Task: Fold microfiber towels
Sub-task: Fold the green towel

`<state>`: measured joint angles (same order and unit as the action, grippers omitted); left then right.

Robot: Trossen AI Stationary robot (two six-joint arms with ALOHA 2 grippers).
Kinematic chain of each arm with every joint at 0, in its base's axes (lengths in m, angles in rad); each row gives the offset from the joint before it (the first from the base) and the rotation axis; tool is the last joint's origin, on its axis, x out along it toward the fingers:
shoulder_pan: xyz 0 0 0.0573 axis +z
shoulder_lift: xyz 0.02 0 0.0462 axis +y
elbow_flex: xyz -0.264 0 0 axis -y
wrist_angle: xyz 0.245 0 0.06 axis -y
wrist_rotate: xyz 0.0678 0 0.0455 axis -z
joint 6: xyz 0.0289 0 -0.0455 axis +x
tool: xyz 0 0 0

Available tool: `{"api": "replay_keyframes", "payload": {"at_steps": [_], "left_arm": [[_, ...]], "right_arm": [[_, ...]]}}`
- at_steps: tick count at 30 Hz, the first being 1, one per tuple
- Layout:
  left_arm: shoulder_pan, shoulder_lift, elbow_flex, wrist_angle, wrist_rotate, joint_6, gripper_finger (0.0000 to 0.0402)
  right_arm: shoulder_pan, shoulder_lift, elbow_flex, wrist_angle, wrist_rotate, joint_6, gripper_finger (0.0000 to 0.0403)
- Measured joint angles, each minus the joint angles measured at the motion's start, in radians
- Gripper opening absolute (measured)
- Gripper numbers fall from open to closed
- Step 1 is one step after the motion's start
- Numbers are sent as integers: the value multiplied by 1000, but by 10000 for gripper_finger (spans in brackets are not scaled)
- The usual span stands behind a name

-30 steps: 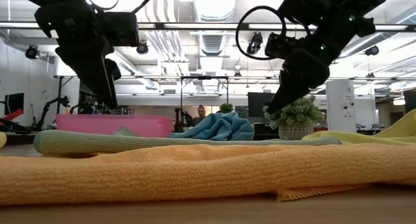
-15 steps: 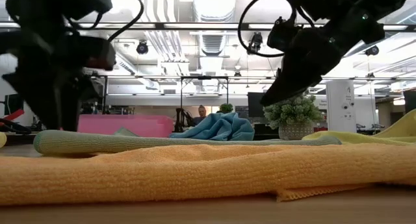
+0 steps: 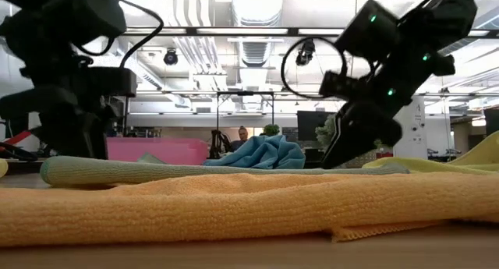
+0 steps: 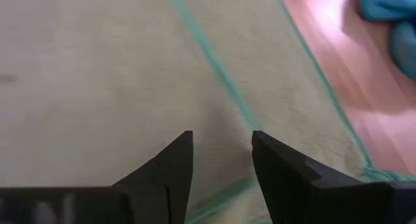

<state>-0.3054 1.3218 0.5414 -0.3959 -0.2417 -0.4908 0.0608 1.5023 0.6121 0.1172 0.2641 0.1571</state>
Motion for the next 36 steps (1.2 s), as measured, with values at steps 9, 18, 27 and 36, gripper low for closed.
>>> {"api": "replay_keyframes", "payload": {"at_steps": [9,18,27,36], "left_arm": [[2,-1,-64,111,-15,-1,177],[4,-2,-60,91,-36,8,55],[3,-56,-61,59,52,-6,22],[3,-140,-61,58,65,-26,22]], "right_arm": [[-53,7,0,0,-3,-1,129],[-51,12,0,3,-61,-19,28],[-21,-1,0,-1,-62,-28,9],[34,-70,1,-18,-55,-36,9]]}}
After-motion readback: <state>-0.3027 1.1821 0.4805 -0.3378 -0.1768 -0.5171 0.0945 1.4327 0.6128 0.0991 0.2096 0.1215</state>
